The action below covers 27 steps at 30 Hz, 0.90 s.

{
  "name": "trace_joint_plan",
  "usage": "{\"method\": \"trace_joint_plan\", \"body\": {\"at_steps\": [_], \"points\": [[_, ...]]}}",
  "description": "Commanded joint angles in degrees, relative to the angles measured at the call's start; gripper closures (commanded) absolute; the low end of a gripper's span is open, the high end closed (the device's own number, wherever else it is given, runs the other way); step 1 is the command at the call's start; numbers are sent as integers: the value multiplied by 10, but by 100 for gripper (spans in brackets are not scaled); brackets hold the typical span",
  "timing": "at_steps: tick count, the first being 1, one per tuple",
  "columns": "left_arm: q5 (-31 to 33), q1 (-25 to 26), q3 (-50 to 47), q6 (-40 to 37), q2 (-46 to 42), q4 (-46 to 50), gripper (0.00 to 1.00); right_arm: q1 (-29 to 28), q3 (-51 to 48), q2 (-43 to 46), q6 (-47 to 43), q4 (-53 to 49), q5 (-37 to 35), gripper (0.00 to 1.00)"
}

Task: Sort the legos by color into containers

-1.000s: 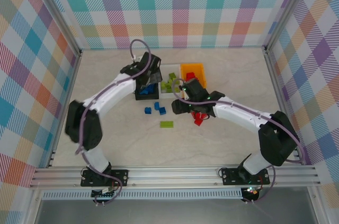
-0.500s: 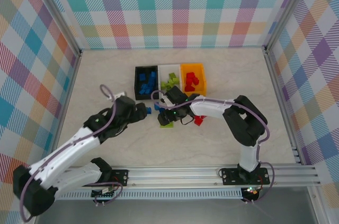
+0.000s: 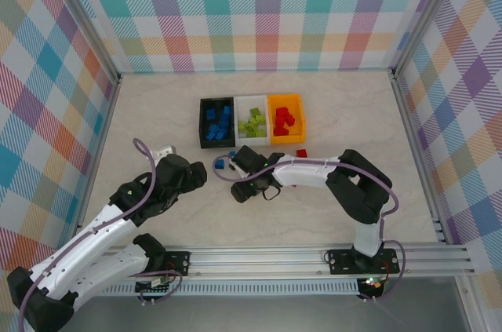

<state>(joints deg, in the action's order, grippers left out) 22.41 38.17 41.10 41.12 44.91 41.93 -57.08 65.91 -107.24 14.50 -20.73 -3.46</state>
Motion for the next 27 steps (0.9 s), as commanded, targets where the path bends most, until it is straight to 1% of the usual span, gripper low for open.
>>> {"method": "trace_joint_plan", "body": {"at_steps": [1, 3, 7, 9, 11, 15, 22, 27], "points": [[14, -1, 3, -8, 7, 8, 0, -24, 15, -29, 12, -91, -59, 39], [16, -3, 4, -8, 8, 10, 0, -31, 30, -44, 12, -103, -76, 42], [18, -4, 3, -8, 5, 14, 0, -42, 50, -64, 5, -122, -110, 49], [20, -5, 3, -9, 4, 17, 0, -43, 55, -71, 2, -129, -117, 55], [20, -5, 3, -9, 4, 17, 0, -44, 55, -75, 0, -129, -123, 59], [19, -6, 5, -9, 5, 16, 0, -43, 50, -71, 1, -121, -123, 65], [21, -6, 9, -13, 11, 17, 0, -37, 30, -19, 11, -82, -126, 70], [20, -7, 5, -13, 10, 18, 0, -23, 10, 55, 19, -73, -138, 71]]}}
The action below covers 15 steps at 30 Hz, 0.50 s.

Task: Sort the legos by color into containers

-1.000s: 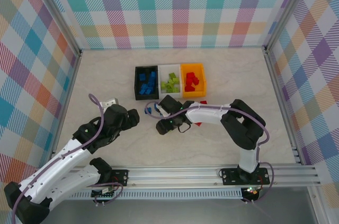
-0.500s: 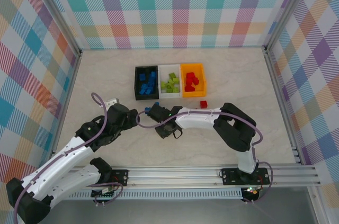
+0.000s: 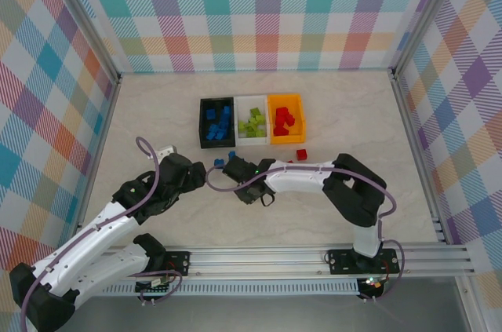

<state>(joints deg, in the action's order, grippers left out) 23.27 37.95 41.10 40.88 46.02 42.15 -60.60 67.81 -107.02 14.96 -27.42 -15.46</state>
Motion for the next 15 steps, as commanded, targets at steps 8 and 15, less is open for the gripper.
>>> {"method": "trace_joint_plan", "body": {"at_steps": [8, 15], "points": [[-7, -4, -10, -12, 1, -9, 0, 117, 64, 93, 2, 15, 4, 69], [-18, -4, -13, -12, 7, -4, 0, 203, 269, -61, 2, -9, 27, 68]]}}
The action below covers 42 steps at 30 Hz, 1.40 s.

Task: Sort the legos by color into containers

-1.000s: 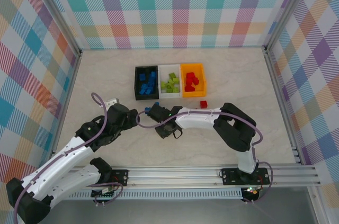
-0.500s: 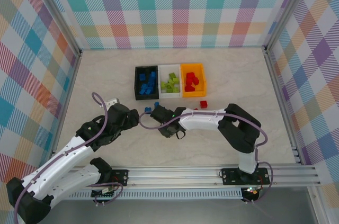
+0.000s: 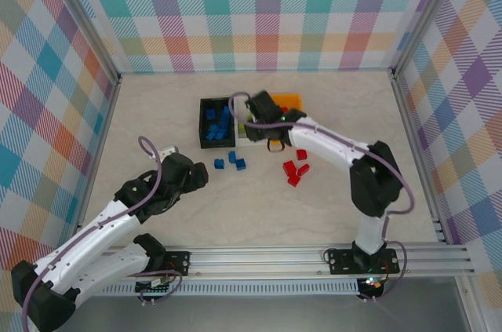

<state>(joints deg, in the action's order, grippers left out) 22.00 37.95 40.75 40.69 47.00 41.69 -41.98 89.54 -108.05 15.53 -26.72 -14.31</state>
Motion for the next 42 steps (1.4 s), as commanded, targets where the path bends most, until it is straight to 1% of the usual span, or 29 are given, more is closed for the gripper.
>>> {"method": "trace_joint_plan", "body": {"at_steps": [1, 3, 4, 5, 6, 8, 10, 12, 16, 18, 22, 25, 27, 32, 35, 42], "points": [[-8, -4, -12, -9, -5, 1, 0, 25, 89, -77, -4, -30, 23, 67], [-12, -4, -16, -9, -8, 1, 0, 34, 156, -129, -1, -60, 26, 66], [-15, -5, -18, -7, -8, 1, 0, 36, 182, -149, -1, -70, 27, 63], [-16, -4, -20, -7, -8, 0, 0, 37, 199, -162, 0, -77, 28, 60], [-17, -4, -21, -7, -8, 0, 0, 39, 216, -174, 3, -85, 29, 55], [-21, -4, -23, -7, -7, -2, 0, 41, 229, -180, 8, -87, 32, 47], [-24, -4, -23, -7, -7, -4, 0, 41, 225, -165, 9, -80, 34, 41], [-26, -4, -23, -8, -7, -6, 0, 41, 205, -134, 11, -66, 36, 36], [-28, -4, -20, -9, -8, -8, 0, 40, 93, -31, 32, -28, 43, 32], [-31, -4, -22, -9, -8, -12, 0, 39, 8, 32, 49, -11, 49, 31], [-37, -4, -28, -8, -8, -23, 0, 38, -149, 136, 83, -18, 49, 32], [-41, -4, -30, -8, -3, -30, 0, 37, -245, 189, 95, -31, 43, 33], [-43, -5, -30, -10, 2, -33, 0, 37, -285, 203, 94, -38, 33, 33], [-47, -5, -31, -8, 10, -41, 0, 38, -302, 166, 78, -44, 18, 38], [-45, -4, -33, -8, 8, -42, 0, 39, -286, 129, 68, -37, 3, 40], [-45, -5, -35, -7, 8, -36, 0, 39, -253, 66, 47, -30, -5, 47]]}}
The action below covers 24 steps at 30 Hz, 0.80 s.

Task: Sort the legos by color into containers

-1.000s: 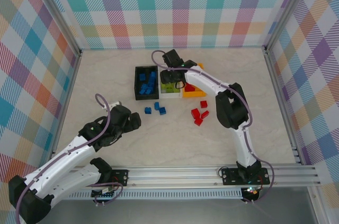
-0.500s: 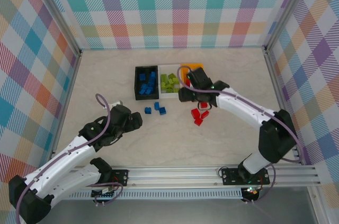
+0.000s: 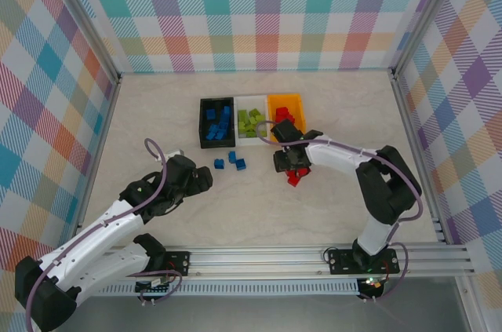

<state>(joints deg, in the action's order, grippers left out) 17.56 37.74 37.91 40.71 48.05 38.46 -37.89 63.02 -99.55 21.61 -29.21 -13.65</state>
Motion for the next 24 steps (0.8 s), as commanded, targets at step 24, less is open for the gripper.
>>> {"method": "trace_joint_plan", "body": {"at_steps": [24], "points": [[-9, -2, -1, -11, 16, -18, 0, 36, 135, 14, -35, -5, -22, 70]]}}
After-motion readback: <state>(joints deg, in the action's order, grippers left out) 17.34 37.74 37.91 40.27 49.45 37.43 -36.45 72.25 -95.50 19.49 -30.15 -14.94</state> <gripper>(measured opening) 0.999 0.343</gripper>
